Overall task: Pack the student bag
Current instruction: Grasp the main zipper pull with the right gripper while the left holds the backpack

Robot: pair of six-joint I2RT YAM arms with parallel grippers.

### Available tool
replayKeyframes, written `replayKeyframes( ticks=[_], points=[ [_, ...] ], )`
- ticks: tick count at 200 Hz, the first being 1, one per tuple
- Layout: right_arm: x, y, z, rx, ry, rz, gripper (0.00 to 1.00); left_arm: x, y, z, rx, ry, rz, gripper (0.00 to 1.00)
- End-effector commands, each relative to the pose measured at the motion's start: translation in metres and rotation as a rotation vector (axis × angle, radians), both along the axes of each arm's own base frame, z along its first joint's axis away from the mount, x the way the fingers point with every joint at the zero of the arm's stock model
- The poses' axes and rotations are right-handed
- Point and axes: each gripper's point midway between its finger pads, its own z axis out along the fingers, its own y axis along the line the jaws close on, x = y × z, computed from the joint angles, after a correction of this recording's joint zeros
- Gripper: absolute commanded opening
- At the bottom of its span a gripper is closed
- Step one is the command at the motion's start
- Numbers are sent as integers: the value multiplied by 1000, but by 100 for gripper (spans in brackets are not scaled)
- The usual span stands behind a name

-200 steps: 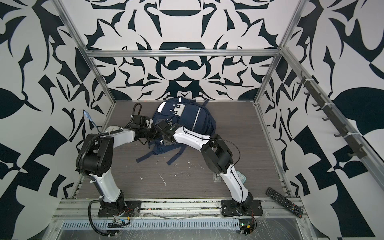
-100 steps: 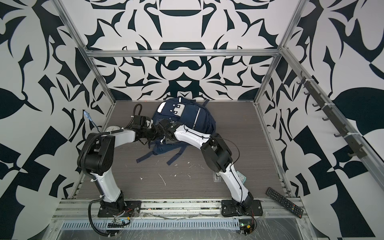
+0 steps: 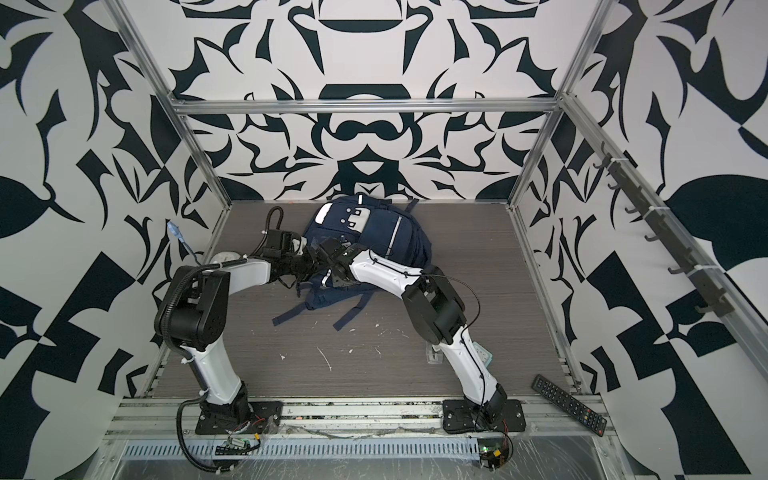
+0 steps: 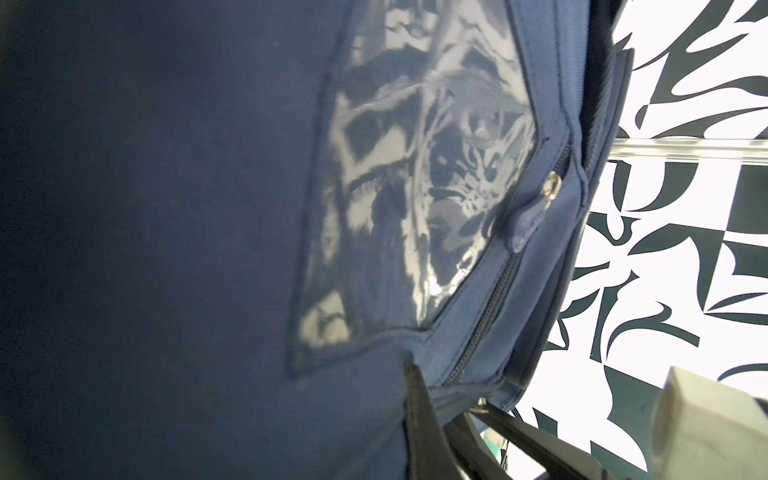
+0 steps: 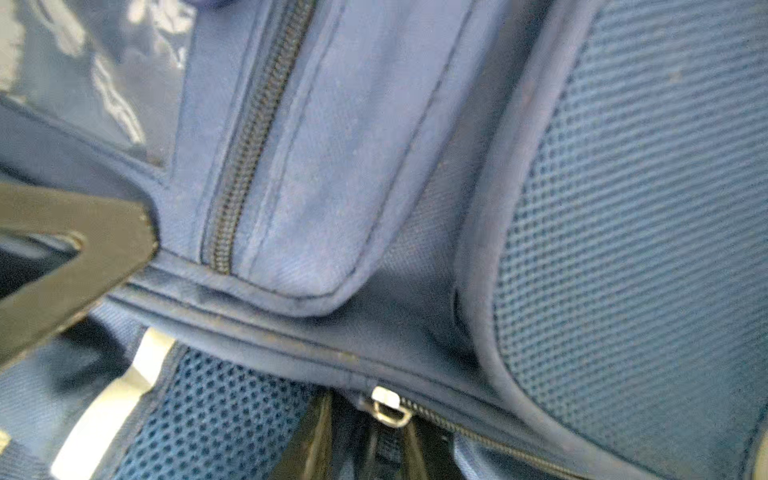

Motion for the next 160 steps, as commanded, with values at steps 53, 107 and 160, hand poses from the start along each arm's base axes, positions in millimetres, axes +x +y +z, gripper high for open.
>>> replayKeyframes(
  ticks=[53, 107, 160],
  points=[
    [31, -1, 36, 87, -108, -70, 31, -25, -24, 20, -23, -38, -90, 0],
    [27, -4, 52, 212, -175, -104, 31, -31, -23, 17, -16, -26, -88, 0],
    [24, -12, 56, 281, -221, -135, 31, -29, -24, 20, -23, -26, -81, 0]
  ],
)
